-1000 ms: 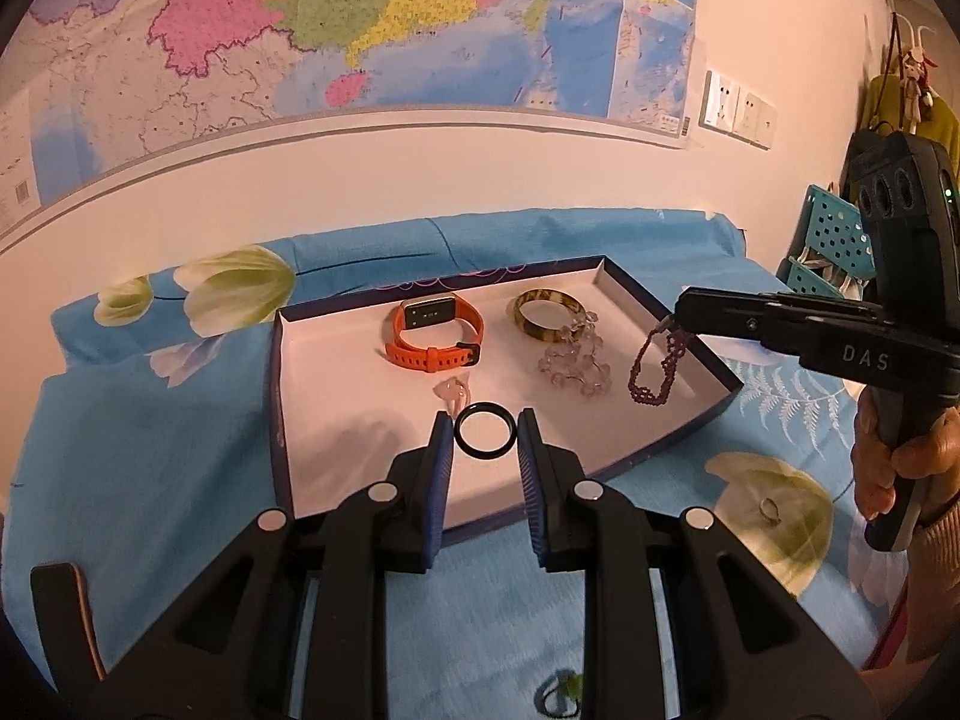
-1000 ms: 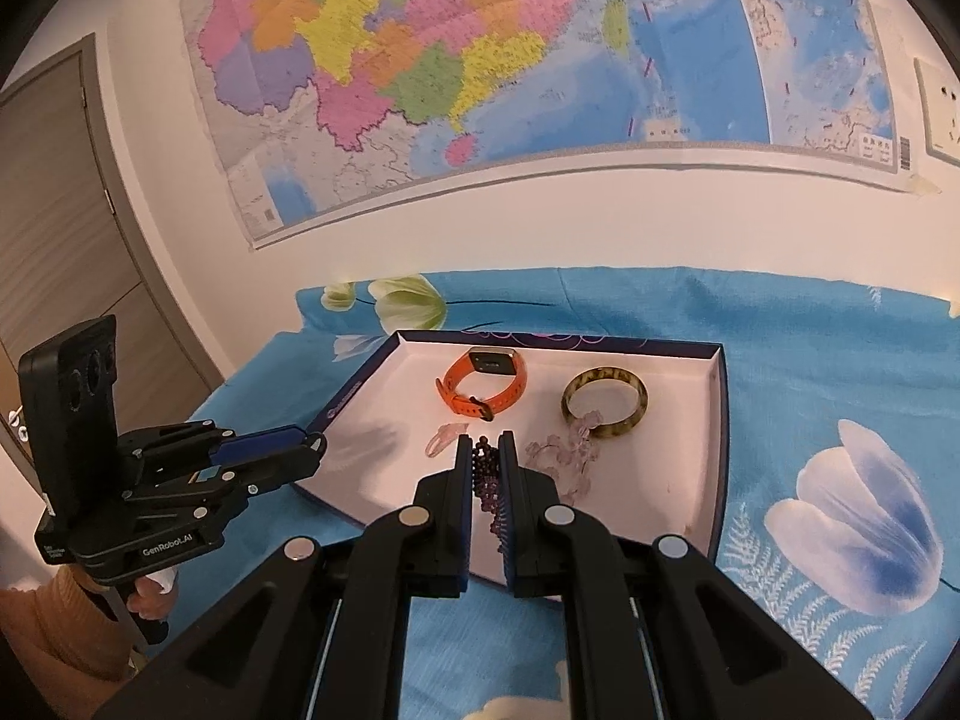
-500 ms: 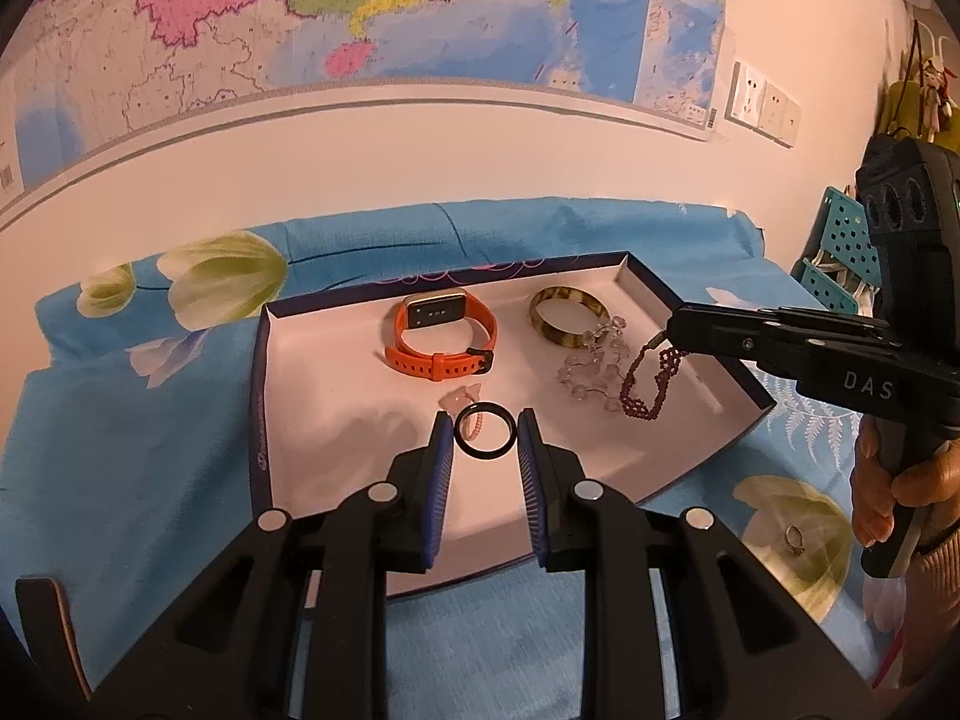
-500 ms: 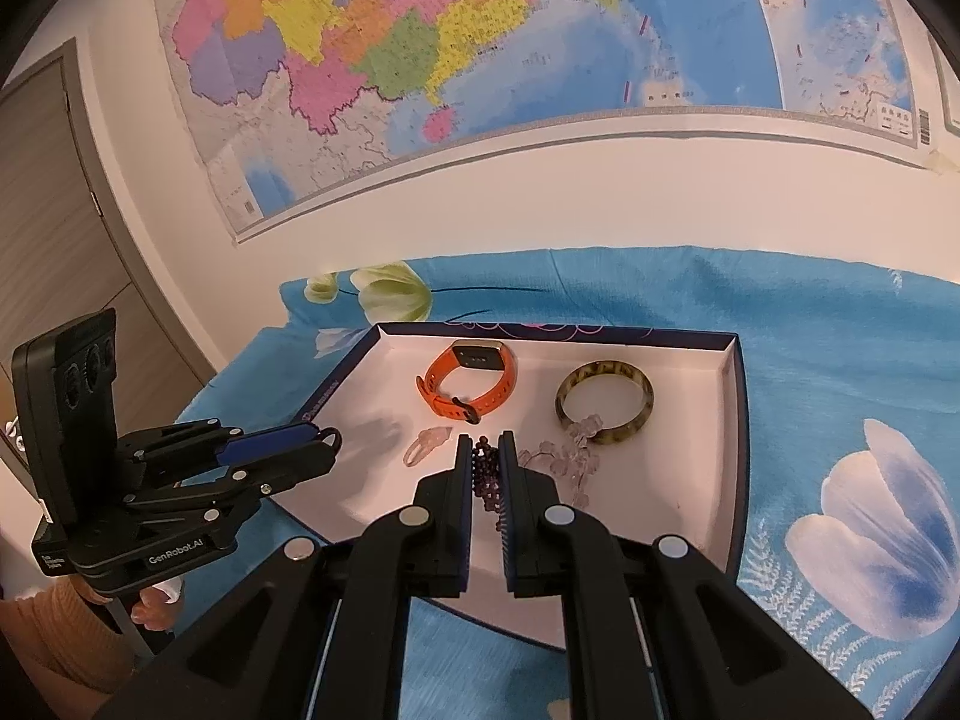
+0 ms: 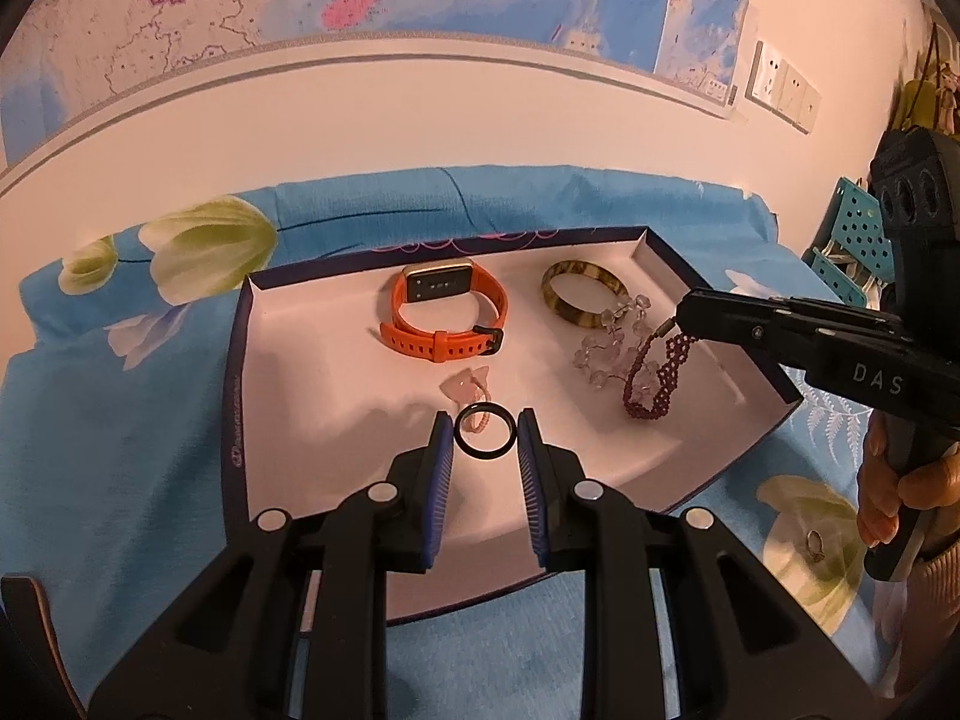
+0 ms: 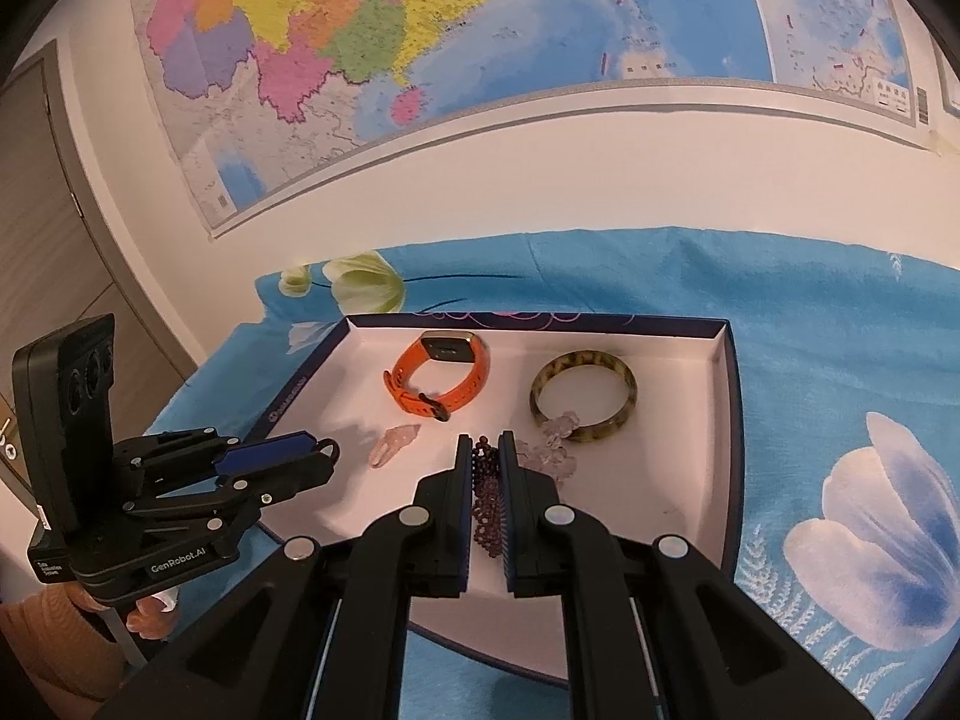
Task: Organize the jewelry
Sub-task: 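Lower the black ring and dark red bracelet into the tray while both tools open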
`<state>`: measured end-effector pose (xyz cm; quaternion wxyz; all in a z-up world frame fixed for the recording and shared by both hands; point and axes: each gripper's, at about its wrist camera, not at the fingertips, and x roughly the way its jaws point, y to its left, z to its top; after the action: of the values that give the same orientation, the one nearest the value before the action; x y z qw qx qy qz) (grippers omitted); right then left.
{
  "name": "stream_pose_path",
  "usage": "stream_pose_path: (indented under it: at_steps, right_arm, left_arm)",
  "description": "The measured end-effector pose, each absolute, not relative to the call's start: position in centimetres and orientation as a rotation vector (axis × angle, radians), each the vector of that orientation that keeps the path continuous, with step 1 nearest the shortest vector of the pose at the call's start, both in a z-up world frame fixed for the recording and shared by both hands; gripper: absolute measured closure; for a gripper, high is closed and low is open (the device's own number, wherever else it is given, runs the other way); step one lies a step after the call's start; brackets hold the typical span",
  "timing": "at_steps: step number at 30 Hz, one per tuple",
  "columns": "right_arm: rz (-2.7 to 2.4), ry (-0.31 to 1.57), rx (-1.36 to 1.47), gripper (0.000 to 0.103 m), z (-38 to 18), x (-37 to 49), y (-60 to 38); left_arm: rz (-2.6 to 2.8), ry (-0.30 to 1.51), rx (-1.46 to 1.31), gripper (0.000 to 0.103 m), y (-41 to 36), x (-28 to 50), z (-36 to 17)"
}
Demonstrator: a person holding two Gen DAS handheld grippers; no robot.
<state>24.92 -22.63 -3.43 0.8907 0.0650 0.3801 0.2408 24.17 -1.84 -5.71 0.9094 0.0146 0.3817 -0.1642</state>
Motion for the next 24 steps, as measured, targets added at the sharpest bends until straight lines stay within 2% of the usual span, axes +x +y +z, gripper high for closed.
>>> stream_pose_path:
  at_steps: [16, 22, 24]
  right_arm:
    - [0.455, 0.821, 0.136, 0.093, -4.5, 25.7, -23.1]
    - [0.439, 0.830, 0.134, 0.091, -4.9, 25.6, -23.3]
    - [0.433, 0.825, 0.134, 0.090, -4.8, 25.5, -23.4]
  left_arm:
    - [-0.339, 0.837, 0.034, 0.080, -2.4, 25.3, -7.1]
    - [-0.337, 0.847, 0.029, 0.069, -2.2, 25.3, -7.5]
    - [-0.337, 0.841, 0.022, 0.069, -2.1, 25.2, -7.3]
